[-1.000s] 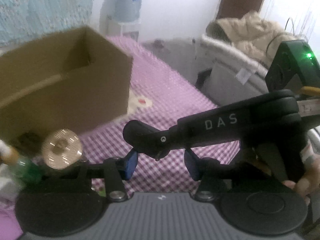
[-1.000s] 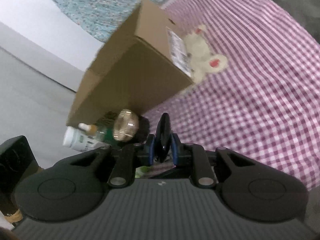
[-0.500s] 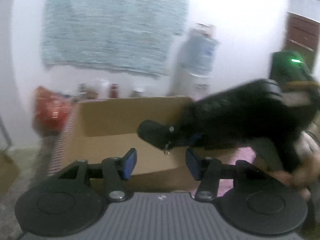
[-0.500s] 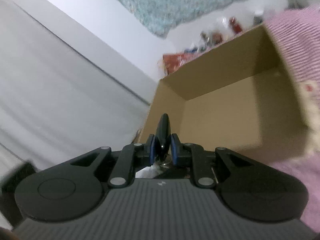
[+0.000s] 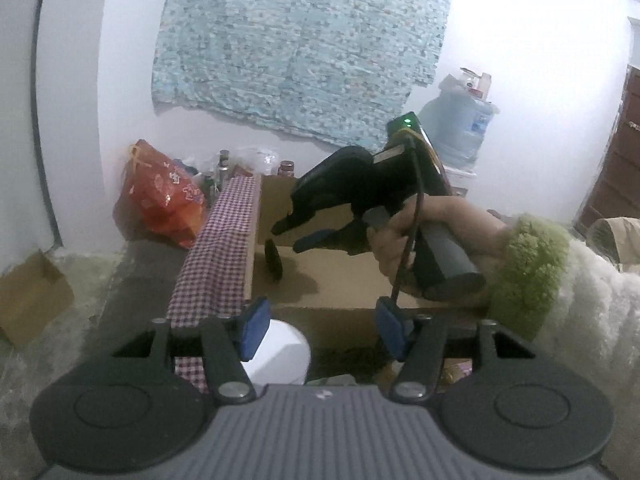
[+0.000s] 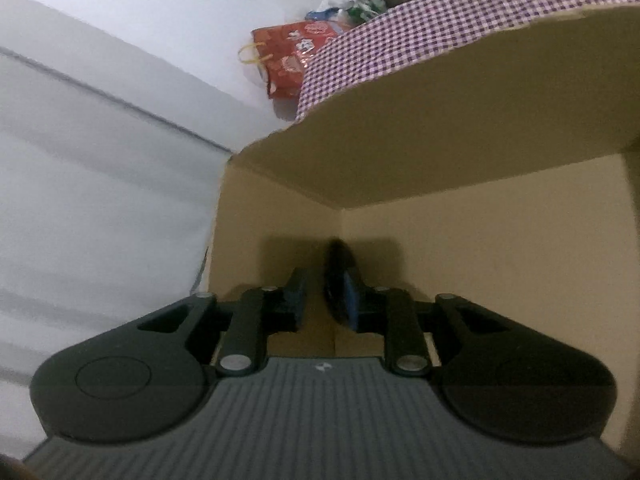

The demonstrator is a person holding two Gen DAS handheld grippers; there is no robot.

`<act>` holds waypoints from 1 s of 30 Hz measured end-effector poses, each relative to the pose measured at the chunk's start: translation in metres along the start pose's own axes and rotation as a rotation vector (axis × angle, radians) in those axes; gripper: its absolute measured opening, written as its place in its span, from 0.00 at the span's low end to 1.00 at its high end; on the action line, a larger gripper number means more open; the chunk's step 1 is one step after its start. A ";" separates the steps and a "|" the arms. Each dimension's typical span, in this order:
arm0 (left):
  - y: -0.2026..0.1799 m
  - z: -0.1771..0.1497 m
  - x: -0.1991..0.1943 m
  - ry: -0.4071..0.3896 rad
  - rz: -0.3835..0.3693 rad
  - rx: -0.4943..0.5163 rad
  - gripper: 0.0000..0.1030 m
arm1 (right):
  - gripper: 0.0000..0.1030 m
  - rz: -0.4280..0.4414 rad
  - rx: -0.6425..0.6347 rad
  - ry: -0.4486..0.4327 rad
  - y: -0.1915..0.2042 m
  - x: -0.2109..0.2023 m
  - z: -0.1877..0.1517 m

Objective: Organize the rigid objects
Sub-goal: 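Carry the black key fob with the right tool into the cardboard box, then return the right tool and close on the green glue stick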

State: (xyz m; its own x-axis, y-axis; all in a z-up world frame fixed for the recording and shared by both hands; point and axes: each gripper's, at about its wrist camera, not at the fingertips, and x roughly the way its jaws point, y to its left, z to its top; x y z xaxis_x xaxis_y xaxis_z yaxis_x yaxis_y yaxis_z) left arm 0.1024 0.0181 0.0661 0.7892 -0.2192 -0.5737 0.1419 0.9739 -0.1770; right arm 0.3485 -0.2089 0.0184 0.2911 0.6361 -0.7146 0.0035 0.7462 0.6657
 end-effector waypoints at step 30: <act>-0.082 -0.089 -0.004 0.160 -0.276 0.259 0.72 | 0.43 0.077 -0.003 -0.254 -0.166 -0.250 -0.283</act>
State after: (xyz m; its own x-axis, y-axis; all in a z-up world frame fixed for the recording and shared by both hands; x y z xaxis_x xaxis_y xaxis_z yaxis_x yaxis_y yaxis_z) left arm 0.0348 -0.0663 0.0118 0.6004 -0.4608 -0.6536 0.4970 0.8553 -0.1464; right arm 0.0049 -0.4361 0.0257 0.5214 0.6216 -0.5845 -0.0311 0.6984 0.7150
